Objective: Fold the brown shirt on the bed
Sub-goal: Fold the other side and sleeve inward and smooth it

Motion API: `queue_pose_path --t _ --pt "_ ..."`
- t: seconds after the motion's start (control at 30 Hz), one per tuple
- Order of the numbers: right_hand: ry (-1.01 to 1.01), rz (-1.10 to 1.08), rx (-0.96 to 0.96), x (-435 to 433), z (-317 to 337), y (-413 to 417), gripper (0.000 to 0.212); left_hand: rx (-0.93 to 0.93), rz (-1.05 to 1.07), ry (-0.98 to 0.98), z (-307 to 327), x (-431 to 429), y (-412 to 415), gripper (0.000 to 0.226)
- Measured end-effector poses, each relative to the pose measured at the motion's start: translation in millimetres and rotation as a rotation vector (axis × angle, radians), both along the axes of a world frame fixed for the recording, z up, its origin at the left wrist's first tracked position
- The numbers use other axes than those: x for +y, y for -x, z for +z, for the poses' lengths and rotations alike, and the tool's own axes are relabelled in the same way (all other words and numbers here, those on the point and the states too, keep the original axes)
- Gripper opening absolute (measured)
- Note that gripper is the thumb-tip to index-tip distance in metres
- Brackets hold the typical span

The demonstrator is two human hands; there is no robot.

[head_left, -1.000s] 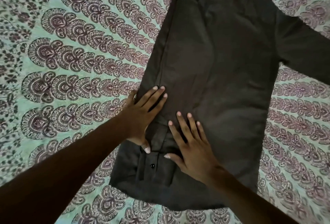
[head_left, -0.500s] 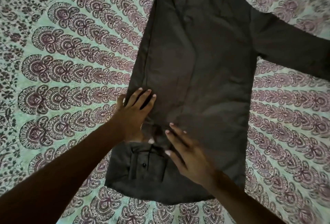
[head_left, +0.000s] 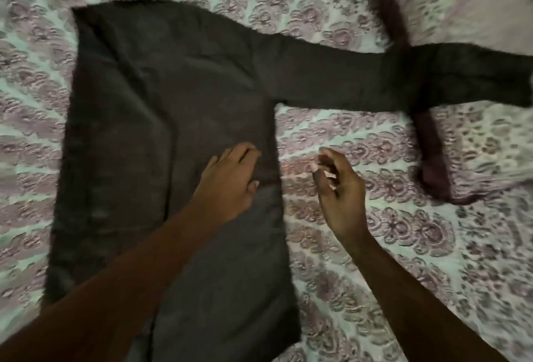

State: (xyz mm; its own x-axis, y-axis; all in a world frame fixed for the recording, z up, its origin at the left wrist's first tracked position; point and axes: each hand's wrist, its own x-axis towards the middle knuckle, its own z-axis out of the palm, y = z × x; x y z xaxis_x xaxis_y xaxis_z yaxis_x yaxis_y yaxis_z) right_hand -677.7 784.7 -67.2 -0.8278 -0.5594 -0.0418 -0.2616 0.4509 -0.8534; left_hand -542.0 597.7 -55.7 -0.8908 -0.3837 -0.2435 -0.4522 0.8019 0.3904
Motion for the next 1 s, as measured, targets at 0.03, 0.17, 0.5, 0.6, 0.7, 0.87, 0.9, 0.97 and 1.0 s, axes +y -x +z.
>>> queue_pose_path --t 0.03,0.17,0.5,0.6,0.7,0.87,0.9,0.97,1.0 --pt "-0.003 -0.033 0.021 9 2 23 0.035 -0.005 -0.032 0.000 0 8 29 0.065" --pt "-0.022 -0.203 0.115 43 8 108 0.037 -0.069 -0.109 0.008 -3 33 132 0.081" --pt "-0.220 -0.705 0.409 74 44 250 0.027 -0.294 -0.129 0.140 -27 65 242 0.105" --pt "-0.325 -0.811 0.201 68 46 273 0.029 -0.285 -0.148 0.166 -27 60 241 0.106" --pt "-0.160 -0.761 0.258 62 42 282 0.030 -0.256 -0.136 0.172 -27 57 241 0.108" --pt "0.053 -0.427 0.467 36 36 229 0.018 -0.237 -0.090 0.054 -31 57 242 0.104" --pt "0.040 -0.311 0.496 29 33 213 0.021 -0.221 -0.043 -0.062 -29 54 243 0.093" --pt "-0.028 -0.095 0.577 17 27 179 0.028 -0.078 0.238 -0.512 -17 47 241 0.056" --pt "-0.050 -0.001 0.606 10 23 162 0.031 0.025 0.451 -0.799 -8 43 234 0.045"
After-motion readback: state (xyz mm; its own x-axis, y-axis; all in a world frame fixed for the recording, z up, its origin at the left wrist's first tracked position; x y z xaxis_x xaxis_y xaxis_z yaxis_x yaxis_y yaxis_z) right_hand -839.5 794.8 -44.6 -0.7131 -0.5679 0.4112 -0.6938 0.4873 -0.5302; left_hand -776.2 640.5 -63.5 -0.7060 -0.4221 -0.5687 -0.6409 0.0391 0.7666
